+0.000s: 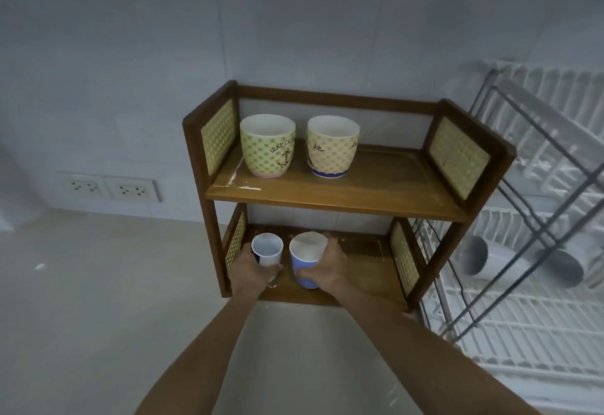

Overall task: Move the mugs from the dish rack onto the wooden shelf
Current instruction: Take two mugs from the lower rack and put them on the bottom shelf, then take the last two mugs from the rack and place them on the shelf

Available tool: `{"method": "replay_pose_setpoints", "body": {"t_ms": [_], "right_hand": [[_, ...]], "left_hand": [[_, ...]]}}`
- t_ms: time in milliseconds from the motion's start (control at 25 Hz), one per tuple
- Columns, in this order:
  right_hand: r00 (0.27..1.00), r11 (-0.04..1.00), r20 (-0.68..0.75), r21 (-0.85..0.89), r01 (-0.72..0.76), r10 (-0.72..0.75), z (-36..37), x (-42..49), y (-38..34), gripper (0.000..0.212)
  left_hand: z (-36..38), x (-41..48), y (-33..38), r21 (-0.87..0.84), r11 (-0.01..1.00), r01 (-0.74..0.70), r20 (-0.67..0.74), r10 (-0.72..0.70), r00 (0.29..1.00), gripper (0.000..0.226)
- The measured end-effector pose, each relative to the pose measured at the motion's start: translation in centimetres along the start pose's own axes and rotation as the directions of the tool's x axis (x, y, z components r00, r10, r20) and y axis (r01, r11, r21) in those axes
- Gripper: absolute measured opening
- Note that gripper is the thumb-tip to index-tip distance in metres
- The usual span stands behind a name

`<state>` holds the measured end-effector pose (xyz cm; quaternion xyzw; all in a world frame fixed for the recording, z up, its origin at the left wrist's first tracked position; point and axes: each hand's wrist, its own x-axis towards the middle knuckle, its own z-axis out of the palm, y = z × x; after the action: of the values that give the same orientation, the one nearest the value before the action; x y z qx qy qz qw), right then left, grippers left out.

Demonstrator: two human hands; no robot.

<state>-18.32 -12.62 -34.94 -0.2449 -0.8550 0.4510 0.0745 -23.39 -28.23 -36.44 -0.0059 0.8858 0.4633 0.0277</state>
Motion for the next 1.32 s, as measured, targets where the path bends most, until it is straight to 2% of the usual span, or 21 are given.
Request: {"method": "replay_pose_setpoints", "body": {"t_ms": [240, 400, 480, 520, 600, 680, 800, 880, 960, 1000, 1080, 1160, 1240, 1280, 1320], "right_hand": [[1.000, 1.000, -0.008, 0.030, -0.005, 0.005, 1.1, 1.7, -0.1, 0.100], [0.997, 1.000, 0.077, 0.019, 0.025, -0.026, 0.1, 1.9, 0.2, 0.103], [0.990, 0.996, 0.139, 0.085, 0.026, -0.038, -0.5, 1.1, 0.6, 0.107], [0.988, 0.991, 0.151, 0.137, 0.009, -0.030, -0.9, 0.3, 0.8, 0.107], [0.991, 0.980, 0.134, 0.196, -0.021, -0.005, -1.9, -2.3, 1.9, 0.105], [0.995, 0.986, 0.102, 0.167, 0.002, -0.019, -3.6, -5.6, 3.7, 0.091], [0.988, 0.972, 0.081, 0.205, 0.113, -0.132, -8.2, -10.5, 6.7, 0.050], [0.978, 0.957, 0.053, 0.222, 0.185, -0.201, -12.5, -13.5, 8.0, 0.036], [0.968, 0.948, -0.033, 0.199, 0.249, -0.247, -17.0, -15.7, 9.5, 0.032], [0.963, 0.942, -0.081, 0.198, 0.270, -0.258, -19.2, -16.5, 10.3, 0.032], [0.951, 0.935, -0.160, 0.202, 0.293, -0.263, -23.3, -17.0, 12.1, 0.033], [0.952, 0.943, -0.215, 0.204, 0.263, -0.219, -27.3, -16.6, 14.3, 0.032], [0.951, 0.965, -0.249, 0.144, 0.221, -0.180, -30.8, -15.1, 16.3, 0.028], [0.954, 0.977, -0.245, 0.076, 0.200, -0.176, -32.6, -14.0, 17.3, 0.023], [0.955, 0.984, -0.238, -0.018, 0.179, -0.178, -34.3, -12.7, 18.1, 0.018]], "left_hand": [[0.9, 2.0, -0.4, -0.073, 0.997, 0.034, -0.003, -0.034, 0.999, 0.072], [0.7, 2.2, -0.5, -0.077, 0.996, 0.040, 0.052, -0.036, 0.998, 0.074], [0.8, 0.8, 0.0, -0.019, 0.999, 0.027, 0.023, -0.027, 0.999, 0.081], [0.9, -0.6, 0.2, 0.050, 0.999, -0.012, -0.010, 0.012, 1.000, 0.085], [1.4, -4.1, 0.4, 0.129, 0.976, -0.173, -0.063, 0.183, 0.981, 0.085], [1.7, -7.7, 0.5, 0.114, 0.941, -0.318, -0.034, 0.324, 0.946, 0.079], [2.1, -12.2, 1.6, 0.092, 0.878, -0.470, 0.129, 0.457, 0.880, 0.065], [2.6, -15.2, 3.7, 0.083, 0.761, -0.643, 0.234, 0.613, 0.755, 0.051], [4.0, -18.4, 6.9, 0.019, 0.609, -0.793, 0.298, 0.754, 0.586, 0.040], [5.0, -19.9, 8.6, -0.027, 0.542, -0.840, 0.313, 0.803, 0.508, 0.037], [7.4, -22.4, 11.9, -0.117, 0.456, -0.882, 0.328, 0.856, 0.399, 0.031], [10.3, -24.6, 14.7, -0.193, 0.428, -0.883, 0.332, 0.875, 0.352, 0.031], [13.3, -26.1, 16.7, -0.216, 0.451, -0.866, 0.373, 0.858, 0.354, 0.033], [14.9, -26.5, 17.6, -0.222, 0.499, -0.838, 0.397, 0.831, 0.390, 0.033], [16.4, -26.6, 18.5, -0.230, 0.584, -0.778, 0.419, 0.781, 0.463, 0.033]]}}
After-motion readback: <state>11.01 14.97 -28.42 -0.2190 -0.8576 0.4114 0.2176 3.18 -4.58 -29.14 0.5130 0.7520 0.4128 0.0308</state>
